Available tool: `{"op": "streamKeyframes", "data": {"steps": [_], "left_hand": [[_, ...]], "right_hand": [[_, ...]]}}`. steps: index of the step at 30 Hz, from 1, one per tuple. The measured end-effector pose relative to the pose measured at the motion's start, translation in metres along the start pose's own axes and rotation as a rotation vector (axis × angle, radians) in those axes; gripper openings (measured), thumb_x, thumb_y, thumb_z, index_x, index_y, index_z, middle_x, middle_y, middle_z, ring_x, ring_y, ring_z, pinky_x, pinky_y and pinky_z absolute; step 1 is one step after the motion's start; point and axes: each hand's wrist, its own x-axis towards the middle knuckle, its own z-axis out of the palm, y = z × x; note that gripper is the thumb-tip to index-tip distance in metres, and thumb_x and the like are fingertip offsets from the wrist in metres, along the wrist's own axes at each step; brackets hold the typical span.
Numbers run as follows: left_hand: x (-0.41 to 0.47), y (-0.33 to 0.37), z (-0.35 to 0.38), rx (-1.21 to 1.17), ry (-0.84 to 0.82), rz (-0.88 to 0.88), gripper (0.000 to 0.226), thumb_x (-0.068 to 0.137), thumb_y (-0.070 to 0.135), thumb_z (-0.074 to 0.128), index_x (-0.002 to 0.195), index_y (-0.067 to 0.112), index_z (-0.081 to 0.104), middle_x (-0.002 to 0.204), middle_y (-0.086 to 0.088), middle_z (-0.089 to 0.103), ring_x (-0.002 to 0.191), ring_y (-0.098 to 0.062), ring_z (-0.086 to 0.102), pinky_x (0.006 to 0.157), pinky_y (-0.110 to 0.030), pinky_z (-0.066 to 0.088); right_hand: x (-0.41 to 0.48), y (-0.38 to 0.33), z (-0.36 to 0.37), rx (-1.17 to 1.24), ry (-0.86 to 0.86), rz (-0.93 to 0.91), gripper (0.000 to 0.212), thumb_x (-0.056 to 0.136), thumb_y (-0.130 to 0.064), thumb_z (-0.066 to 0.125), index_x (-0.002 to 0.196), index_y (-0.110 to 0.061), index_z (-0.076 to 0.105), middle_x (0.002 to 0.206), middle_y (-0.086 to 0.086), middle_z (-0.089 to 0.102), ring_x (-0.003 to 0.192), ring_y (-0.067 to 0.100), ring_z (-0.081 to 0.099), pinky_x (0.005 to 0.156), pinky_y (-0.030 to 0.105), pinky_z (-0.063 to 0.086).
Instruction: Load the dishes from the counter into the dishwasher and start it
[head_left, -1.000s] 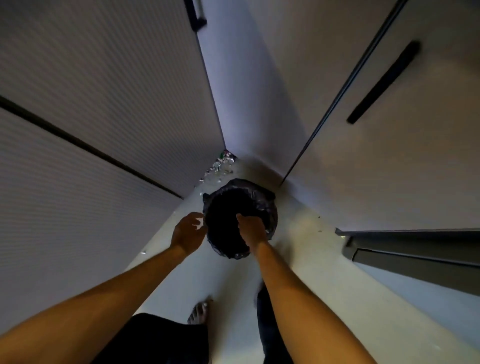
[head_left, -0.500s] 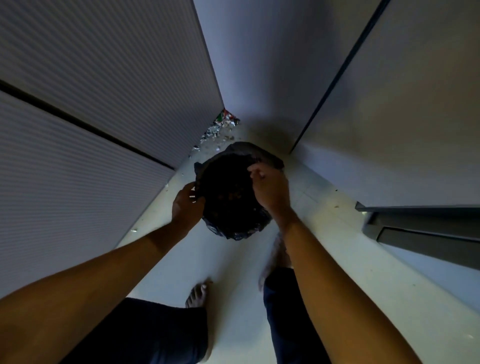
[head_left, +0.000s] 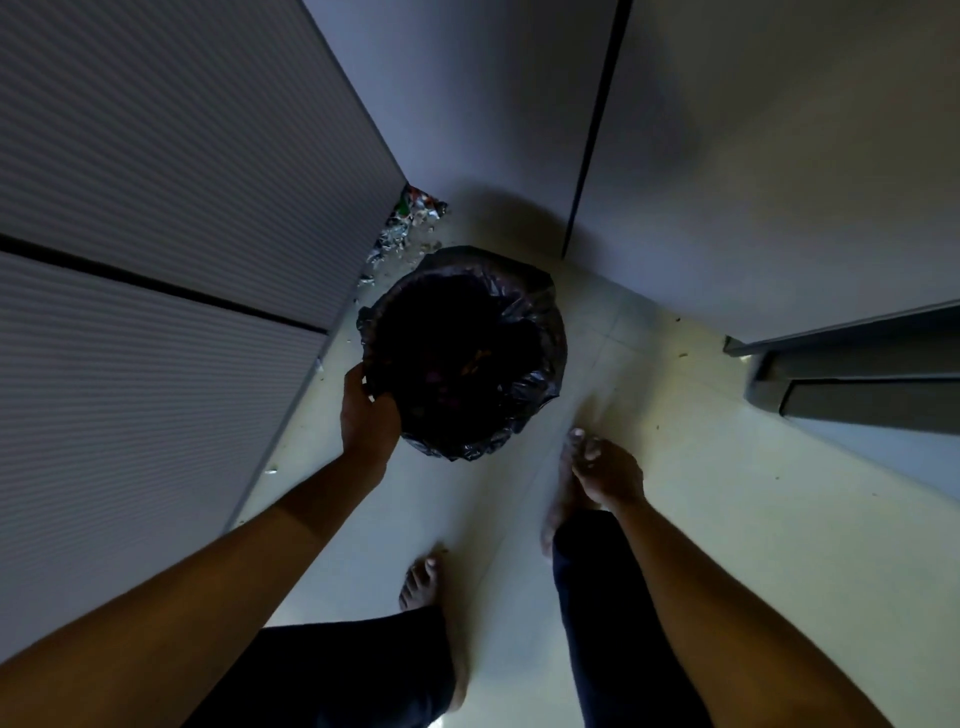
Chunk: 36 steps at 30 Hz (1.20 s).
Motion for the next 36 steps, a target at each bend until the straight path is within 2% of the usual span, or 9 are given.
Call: {"op": "streamKeyframes", "data": {"steps": [3, 6, 9, 12, 22, 24, 28, 31, 36], "left_hand": [[0.009, -0.003, 0.007, -0.029, 0.031, -0.024, 0.038, 0.096, 0.024, 0.052, 0.133, 0.028, 0.051, 0.127, -0.002, 0.06, 0.113, -0.021, 0.059, 0.094, -0.038, 0.053], [0.013, -0.008, 0.01, -0.019, 0.038, -0.011, 0.035, 0.092, 0.02, 0.05, 0.127, 0.023, 0.056, 0.119, -0.006, 0.065, 0.11, -0.025, 0.062, 0.092, -0.042, 0.055], [0.017, -0.012, 0.011, 0.001, 0.05, 0.005, 0.034, 0.087, 0.017, 0.05, 0.12, 0.018, 0.059, 0.114, -0.012, 0.066, 0.108, -0.031, 0.062, 0.091, -0.048, 0.054], [0.017, -0.013, 0.012, -0.065, 0.061, -0.029, 0.035, 0.088, 0.015, 0.054, 0.12, 0.025, 0.06, 0.113, -0.001, 0.067, 0.106, -0.02, 0.063, 0.089, -0.039, 0.055], [0.021, -0.015, 0.013, -0.094, 0.055, -0.014, 0.036, 0.086, 0.01, 0.057, 0.12, 0.021, 0.061, 0.111, 0.0, 0.068, 0.103, -0.018, 0.065, 0.085, -0.033, 0.055], [0.019, -0.014, 0.01, -0.056, 0.052, -0.021, 0.036, 0.087, 0.014, 0.059, 0.122, 0.021, 0.059, 0.113, 0.0, 0.067, 0.105, -0.019, 0.064, 0.088, -0.033, 0.055], [0.014, -0.007, -0.003, 0.0, 0.034, -0.02, 0.039, 0.088, 0.027, 0.064, 0.127, 0.024, 0.055, 0.115, 0.0, 0.065, 0.102, -0.016, 0.064, 0.088, -0.034, 0.055], [0.02, 0.007, -0.018, 0.025, -0.026, -0.07, 0.045, 0.085, 0.031, 0.068, 0.126, 0.026, 0.051, 0.111, -0.006, 0.067, 0.094, -0.019, 0.067, 0.083, -0.042, 0.059], [0.017, 0.042, -0.046, 0.087, -0.086, -0.15, 0.046, 0.086, 0.021, 0.069, 0.127, 0.023, 0.048, 0.098, -0.01, 0.064, 0.083, -0.023, 0.063, 0.084, -0.043, 0.058]], "right_hand": [[0.003, -0.003, 0.019, -0.075, 0.019, -0.025, 0.031, 0.102, -0.032, 0.048, 0.123, -0.013, 0.062, 0.123, 0.008, 0.067, 0.115, 0.027, 0.062, 0.091, 0.032, 0.047], [0.004, -0.002, 0.024, -0.122, 0.038, -0.049, 0.031, 0.097, -0.018, 0.055, 0.127, -0.012, 0.06, 0.125, 0.008, 0.065, 0.116, 0.027, 0.061, 0.092, 0.033, 0.048], [0.009, 0.004, 0.019, -0.114, 0.092, -0.026, 0.024, 0.101, -0.028, 0.049, 0.115, -0.015, 0.063, 0.113, 0.01, 0.07, 0.106, 0.03, 0.066, 0.084, 0.034, 0.05], [0.015, 0.015, 0.016, -0.103, 0.129, -0.003, 0.032, 0.102, -0.033, 0.046, 0.1, -0.015, 0.072, 0.105, 0.01, 0.073, 0.099, 0.029, 0.069, 0.074, 0.029, 0.046], [0.024, 0.012, 0.019, -0.155, 0.138, -0.01, 0.016, 0.095, -0.027, 0.064, 0.102, -0.019, 0.077, 0.111, 0.004, 0.074, 0.105, 0.026, 0.068, 0.087, 0.029, 0.05], [0.019, 0.002, 0.012, -0.049, 0.18, -0.045, 0.015, 0.094, -0.024, 0.067, 0.098, -0.015, 0.078, 0.109, 0.009, 0.075, 0.103, 0.029, 0.069, 0.086, 0.027, 0.05], [-0.009, -0.049, -0.021, 0.463, 0.49, -0.202, 0.012, 0.087, -0.009, 0.07, 0.097, -0.009, 0.076, 0.094, 0.006, 0.076, 0.084, 0.021, 0.072, 0.07, 0.006, 0.043], [-0.037, -0.093, -0.056, 0.813, 0.722, -0.286, 0.015, 0.082, -0.006, 0.064, 0.091, -0.008, 0.075, 0.08, 0.004, 0.071, 0.066, 0.01, 0.062, 0.064, 0.01, 0.046], [-0.079, -0.166, -0.088, 0.8, 0.617, -0.517, 0.014, 0.082, -0.009, 0.064, 0.087, -0.016, 0.076, 0.08, 0.005, 0.071, 0.067, 0.017, 0.064, 0.061, 0.022, 0.049]]}}
